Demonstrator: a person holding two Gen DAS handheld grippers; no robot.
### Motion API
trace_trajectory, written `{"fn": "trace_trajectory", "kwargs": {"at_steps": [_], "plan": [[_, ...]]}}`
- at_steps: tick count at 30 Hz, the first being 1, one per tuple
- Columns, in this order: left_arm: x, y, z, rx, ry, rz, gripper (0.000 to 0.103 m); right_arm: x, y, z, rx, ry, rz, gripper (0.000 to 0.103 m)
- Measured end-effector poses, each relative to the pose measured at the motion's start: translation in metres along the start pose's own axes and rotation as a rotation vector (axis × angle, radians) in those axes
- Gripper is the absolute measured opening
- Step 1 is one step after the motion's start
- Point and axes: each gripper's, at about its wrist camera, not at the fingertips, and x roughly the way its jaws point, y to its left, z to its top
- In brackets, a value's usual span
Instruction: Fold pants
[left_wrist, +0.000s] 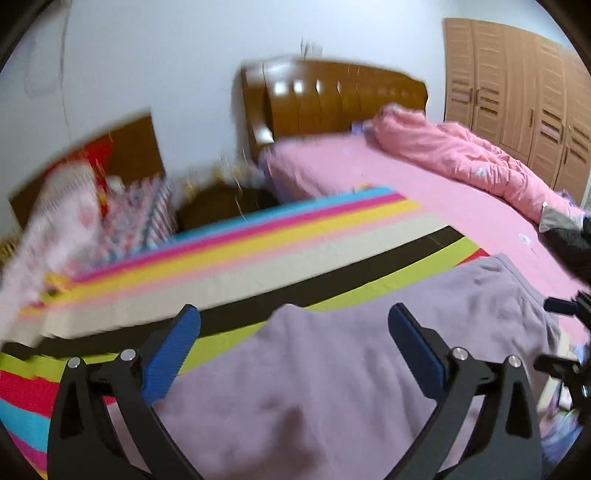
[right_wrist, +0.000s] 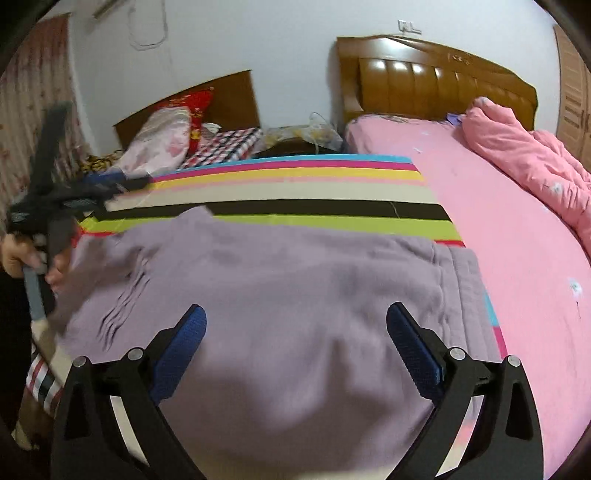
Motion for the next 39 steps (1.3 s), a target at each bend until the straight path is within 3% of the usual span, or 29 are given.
{"fn": "trace_trajectory", "kwargs": {"at_steps": [3,6,9,11,12,13,16,19,22,26,30,32,34,39], "plan": [[-0.030,-0.006,-0.044,0.031,0.026,0.126,0.101,0.002,0.015,-0.020,-0.040,0.023,-0.035,0.095],[-0.044,-0.007,-0.093,0.055,0.087,0.193,0.101,0.008,0.030,-0.031,-0.034,0.034,0.027,0.095],[-0.049,-0.001,-0.123,0.044,0.153,0.200,0.101,0.016,0.049,-0.040,-0.083,0.039,0.052,0.095],[-0.045,0.002,-0.139,0.054,0.197,0.235,0.101,0.024,0.065,-0.051,-0.147,0.081,-0.009,0.096],[-0.040,0.003,-0.147,0.058,0.222,0.228,0.102,0.031,0.066,-0.057,-0.166,0.111,-0.040,0.096],[-0.040,0.009,-0.152,0.026,0.201,0.195,0.102,0.029,0.060,-0.061,-0.146,0.084,-0.015,0.098],[-0.037,0.031,-0.160,-0.111,0.244,0.100,0.102,0.025,0.045,-0.068,-0.113,0.091,0.043,0.098],[-0.035,0.034,-0.165,-0.122,0.232,0.064,0.102,0.022,0.046,-0.062,-0.107,0.134,0.021,0.098],[-0.035,0.027,-0.168,-0.138,0.213,0.080,0.102,0.016,0.063,-0.049,-0.112,0.120,-0.050,0.098],[-0.036,0.025,-0.169,-0.138,0.197,0.102,0.102,0.020,0.106,-0.031,-0.178,0.045,0.023,0.098],[-0.036,0.027,-0.167,-0.136,0.202,0.097,0.102,0.052,0.136,-0.029,-0.256,0.105,-0.011,0.098],[-0.036,0.028,-0.167,-0.135,0.200,0.098,0.102,0.065,0.131,-0.038,-0.265,0.145,-0.040,0.098],[-0.036,0.028,-0.168,-0.135,0.195,0.098,0.102,0.063,0.115,-0.047,-0.202,0.136,0.021,0.098],[-0.036,0.032,-0.170,-0.143,0.186,0.084,0.102,0.044,0.098,-0.054,-0.168,0.140,0.056,0.098]]}}
